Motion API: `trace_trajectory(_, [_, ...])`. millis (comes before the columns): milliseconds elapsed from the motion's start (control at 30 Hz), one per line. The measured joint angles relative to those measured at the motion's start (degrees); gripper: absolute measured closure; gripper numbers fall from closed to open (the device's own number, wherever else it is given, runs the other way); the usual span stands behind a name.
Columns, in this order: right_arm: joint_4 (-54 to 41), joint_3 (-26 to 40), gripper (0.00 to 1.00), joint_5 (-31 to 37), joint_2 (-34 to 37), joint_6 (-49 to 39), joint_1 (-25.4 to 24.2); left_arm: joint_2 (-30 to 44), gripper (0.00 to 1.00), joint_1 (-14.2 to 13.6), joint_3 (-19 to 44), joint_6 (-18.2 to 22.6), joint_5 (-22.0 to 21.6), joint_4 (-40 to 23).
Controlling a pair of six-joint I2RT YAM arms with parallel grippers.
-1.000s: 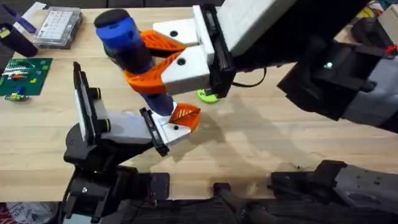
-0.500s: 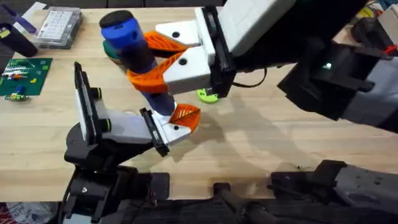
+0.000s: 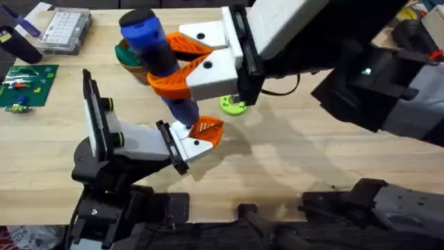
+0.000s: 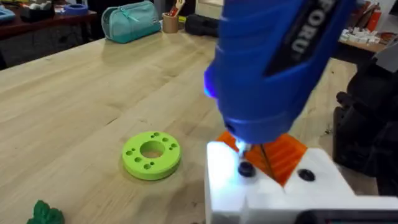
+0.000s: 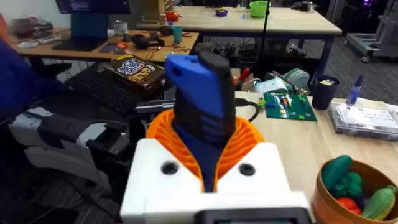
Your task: Pick up the gripper from the table and insert it into the empty holder that is missing its gripper. Then pick up a screw, insert it into the mounting hole, and use the screwdriver to tighten it. Finally, clean up the table by picking up the vegetable and placing it into the bucket.
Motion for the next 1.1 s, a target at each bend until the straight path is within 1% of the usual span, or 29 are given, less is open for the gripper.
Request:
trace_trajectory(200, [0.25,-0.03,0.946,0.00,0.00,0.00,0.00,0.00,0.990,0.00,0.00,0.00,0.00,0.00])
trace_trajectory(533, [8.06,-0.35,0.946,-0.04,0.00,2.22,0.93,0.02,0.990,0.00,0.00,0.02,0.00,0.09])
trace_trajectory(800, [7.65,-0.37,0.947,-0.22,0.00,3.13,1.29,0.00,0.990,0.00,0.00,0.02,0.00,0.09])
trace_trajectory(1000, [4.31,-0.44,0.946,-0.20,0.00,2.99,1.29,0.00,0.990,0.00,0.00,0.02,0.00,0.09])
trace_trajectory(1100, [4.22,-0.48,0.947,-0.20,0.00,2.95,1.29,0.00,0.990,0.00,0.00,0.02,0.00,0.09])
